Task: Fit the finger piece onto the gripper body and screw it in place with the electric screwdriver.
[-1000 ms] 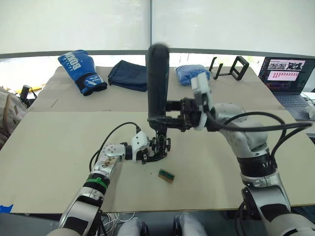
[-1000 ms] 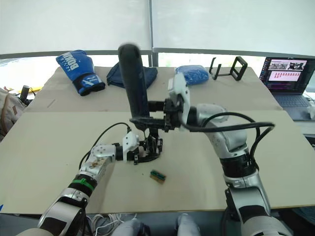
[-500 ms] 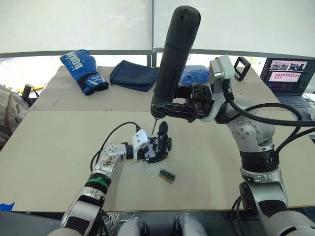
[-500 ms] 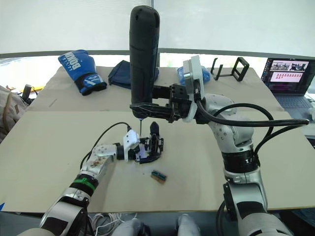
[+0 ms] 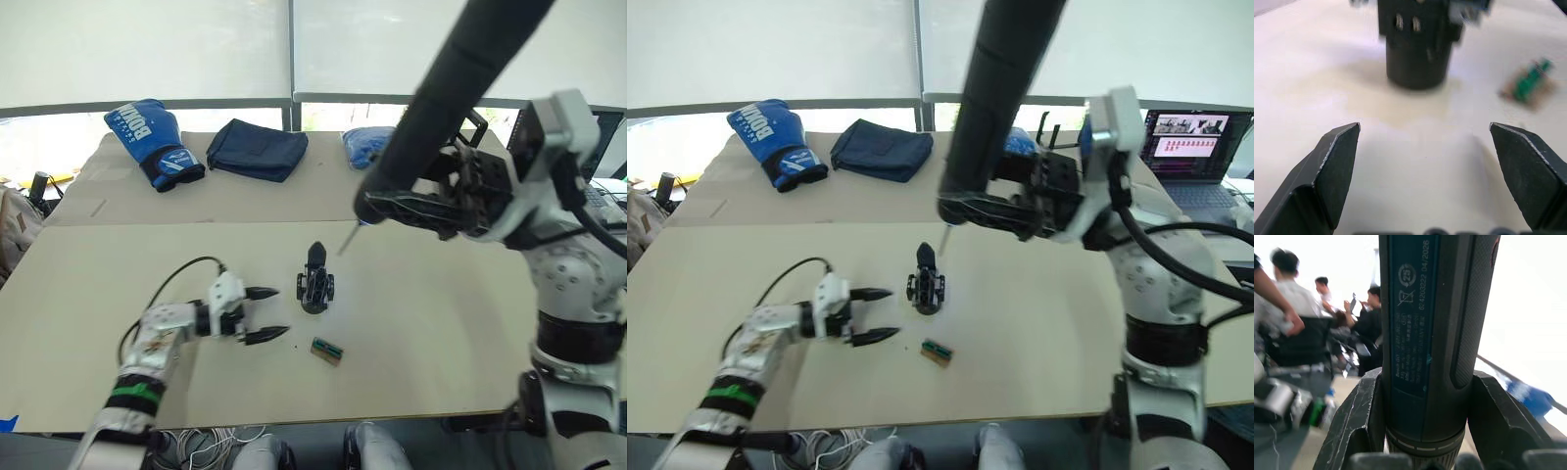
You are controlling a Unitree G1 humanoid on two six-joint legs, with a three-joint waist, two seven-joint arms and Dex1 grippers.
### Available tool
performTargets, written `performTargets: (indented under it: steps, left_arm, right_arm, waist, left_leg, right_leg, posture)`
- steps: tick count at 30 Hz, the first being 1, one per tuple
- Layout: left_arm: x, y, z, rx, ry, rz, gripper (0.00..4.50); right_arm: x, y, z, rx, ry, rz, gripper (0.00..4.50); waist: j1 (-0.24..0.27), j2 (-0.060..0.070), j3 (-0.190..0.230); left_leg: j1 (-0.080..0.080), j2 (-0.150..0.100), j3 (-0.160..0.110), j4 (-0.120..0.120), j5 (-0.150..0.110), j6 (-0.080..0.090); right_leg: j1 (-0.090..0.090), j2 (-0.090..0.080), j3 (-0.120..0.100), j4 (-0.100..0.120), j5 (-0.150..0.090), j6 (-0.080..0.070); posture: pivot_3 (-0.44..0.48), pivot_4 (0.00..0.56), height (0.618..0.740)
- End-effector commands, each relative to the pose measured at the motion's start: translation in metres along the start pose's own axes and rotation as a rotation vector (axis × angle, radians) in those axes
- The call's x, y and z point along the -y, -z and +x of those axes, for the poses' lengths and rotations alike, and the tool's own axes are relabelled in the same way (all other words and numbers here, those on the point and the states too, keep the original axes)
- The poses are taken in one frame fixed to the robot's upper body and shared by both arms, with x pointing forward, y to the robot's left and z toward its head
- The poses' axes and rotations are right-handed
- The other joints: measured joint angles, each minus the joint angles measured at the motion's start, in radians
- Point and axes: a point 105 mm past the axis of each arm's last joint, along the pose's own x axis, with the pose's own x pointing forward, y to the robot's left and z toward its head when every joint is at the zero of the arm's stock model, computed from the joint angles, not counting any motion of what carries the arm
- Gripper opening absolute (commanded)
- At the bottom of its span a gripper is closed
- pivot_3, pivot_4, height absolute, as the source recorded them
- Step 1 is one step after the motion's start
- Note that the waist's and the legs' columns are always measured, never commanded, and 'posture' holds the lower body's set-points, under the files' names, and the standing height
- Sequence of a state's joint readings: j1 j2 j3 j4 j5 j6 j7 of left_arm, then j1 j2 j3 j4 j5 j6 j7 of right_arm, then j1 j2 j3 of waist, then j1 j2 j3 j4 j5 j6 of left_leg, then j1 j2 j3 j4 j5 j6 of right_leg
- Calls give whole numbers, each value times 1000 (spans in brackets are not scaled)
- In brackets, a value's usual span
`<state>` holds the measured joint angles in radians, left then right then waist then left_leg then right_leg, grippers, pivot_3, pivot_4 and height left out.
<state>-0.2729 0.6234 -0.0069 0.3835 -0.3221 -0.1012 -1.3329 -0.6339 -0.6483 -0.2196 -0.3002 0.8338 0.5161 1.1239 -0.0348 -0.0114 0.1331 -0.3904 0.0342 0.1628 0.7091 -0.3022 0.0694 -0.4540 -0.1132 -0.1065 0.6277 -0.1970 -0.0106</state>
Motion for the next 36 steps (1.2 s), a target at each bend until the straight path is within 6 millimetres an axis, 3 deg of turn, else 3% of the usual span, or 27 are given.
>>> performTargets:
  steps: [1, 5, 9, 16, 20, 24, 36]
  left_arm:
    - [5, -5, -30, -1, 17, 46, 4469]
    - [5, -6, -56, -26, -14, 55, 4469]
    - [8, -16, -51, -18, 14, 71, 4469]
    - [36, -36, -2, 11, 156, 111, 4469]
    - [48, -35, 29, 27, 179, 70, 4469]
    - [66, -30, 51, 25, 237, 52, 4469]
    - [73, -17, 97, 16, 264, 73, 4469]
  right_arm:
    - [-10, -12, -18, -21, 33, -102, 1931]
    - [-31, 6, -46, -124, 89, -43, 1931]
    - [-43, 11, -49, -136, 106, -30, 1931]
    - [-55, 7, -12, -32, 9, -1, 1931]
    - [-67, 14, 6, -4, -59, 24, 1931]
    - [-75, 27, 12, -4, -95, 44, 1931]
    - [-82, 53, 20, -12, -109, 68, 1931]
  waist:
    - [6, 3, 2]
    - [33, 3, 5]
    - [41, 4, 8]
    - [41, 4, 10]
    - [44, 4, 10]
    - [46, 3, 10]
    - [49, 3, 10]
  left_leg:
    - [0, 0, 1, 0, 0, 0]
    - [-1, 0, 1, 0, 0, 0]
    - [-4, -1, 0, 2, 0, 1]
    - [-5, -1, 0, 2, -1, 1]
    - [-5, -1, 1, 2, 0, 1]
    - [-5, -2, 2, 3, 0, 1]
    - [-5, -3, 1, 5, 0, 2]
  right_leg:
    - [0, 0, 0, 0, 0, 0]
    - [-2, -1, 0, 0, 0, 0]
    - [-3, -1, -1, -1, 0, 0]
    - [-3, 1, 0, -1, 0, 1]
    - [-2, 6, -1, -1, 0, 1]
    - [-2, 7, -1, -1, 0, 1]
    - [-1, 7, -1, -1, 1, 1]
  posture:
    - [0, 150, 740]
    - [0, 150, 740]
    - [0, 150, 740]
    - [0, 150, 740]
    - [0, 150, 740]
    - [0, 150, 740]
    - [0, 150, 740]
